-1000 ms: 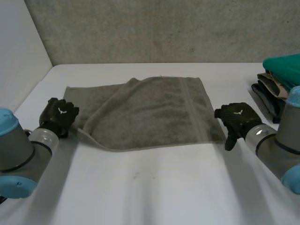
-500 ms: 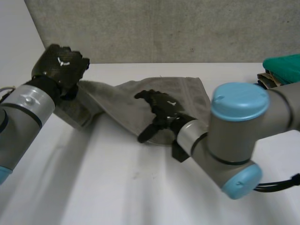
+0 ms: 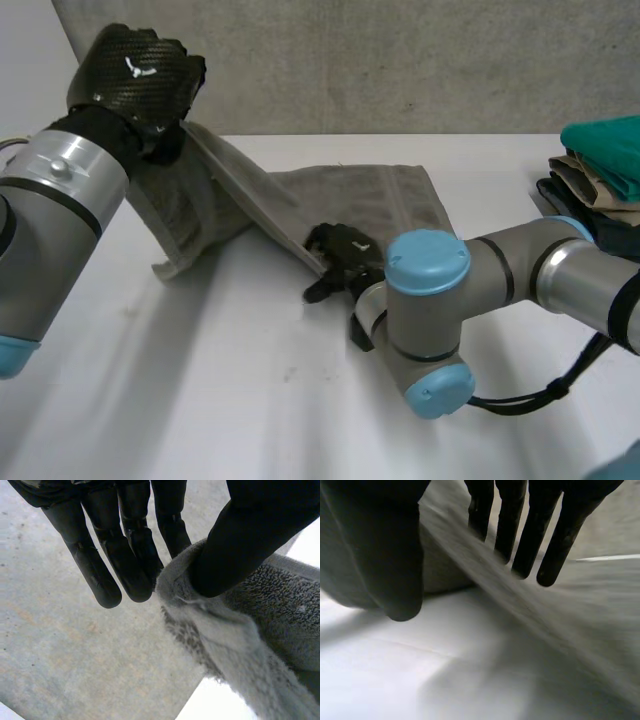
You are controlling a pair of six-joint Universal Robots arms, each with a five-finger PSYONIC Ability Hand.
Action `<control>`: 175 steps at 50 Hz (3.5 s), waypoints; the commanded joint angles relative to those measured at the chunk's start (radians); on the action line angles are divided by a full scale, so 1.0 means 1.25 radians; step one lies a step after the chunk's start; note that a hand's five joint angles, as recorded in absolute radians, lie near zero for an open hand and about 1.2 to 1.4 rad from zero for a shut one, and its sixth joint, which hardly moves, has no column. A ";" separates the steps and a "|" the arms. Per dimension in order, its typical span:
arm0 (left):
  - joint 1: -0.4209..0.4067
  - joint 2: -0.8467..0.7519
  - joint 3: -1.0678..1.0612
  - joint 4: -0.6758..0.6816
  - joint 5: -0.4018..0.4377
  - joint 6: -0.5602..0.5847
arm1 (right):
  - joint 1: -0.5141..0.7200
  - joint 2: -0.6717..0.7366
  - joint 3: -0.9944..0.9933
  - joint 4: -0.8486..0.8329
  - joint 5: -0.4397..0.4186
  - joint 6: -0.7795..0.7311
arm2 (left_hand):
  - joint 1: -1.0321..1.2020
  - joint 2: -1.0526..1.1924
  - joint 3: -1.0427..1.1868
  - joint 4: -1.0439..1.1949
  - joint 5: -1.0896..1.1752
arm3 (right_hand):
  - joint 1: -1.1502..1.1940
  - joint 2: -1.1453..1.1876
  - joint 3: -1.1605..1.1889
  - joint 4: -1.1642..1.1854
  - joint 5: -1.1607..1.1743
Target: Fold the laundry.
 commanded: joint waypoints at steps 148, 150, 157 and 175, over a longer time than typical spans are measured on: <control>0.116 -0.604 0.194 0.149 -0.072 0.263 | -0.416 -0.073 0.037 0.033 -0.007 -1.016 | 0.201 0.161 0.164 0.158 0.194 | 0.688 0.617 0.621 0.622 0.637; 0.108 -0.615 0.199 0.150 -0.074 0.264 | -0.410 -0.066 0.034 0.026 0.003 -1.017 | -0.211 -0.251 -0.248 -0.254 -0.218 | 0.138 0.067 0.071 0.072 0.087; 0.049 -0.606 0.174 0.160 -0.062 0.260 | -0.379 -0.100 0.081 0.028 0.026 -0.986 | -0.776 -0.816 -0.814 -0.819 -0.784 | -0.289 -0.361 -0.357 -0.355 -0.340; 0.054 -0.307 -0.135 0.180 -0.046 0.122 | -0.531 -0.447 0.443 0.154 -0.207 -0.812 | -0.776 -0.816 -0.814 -0.819 -0.784 | -0.213 -0.285 -0.281 -0.279 -0.264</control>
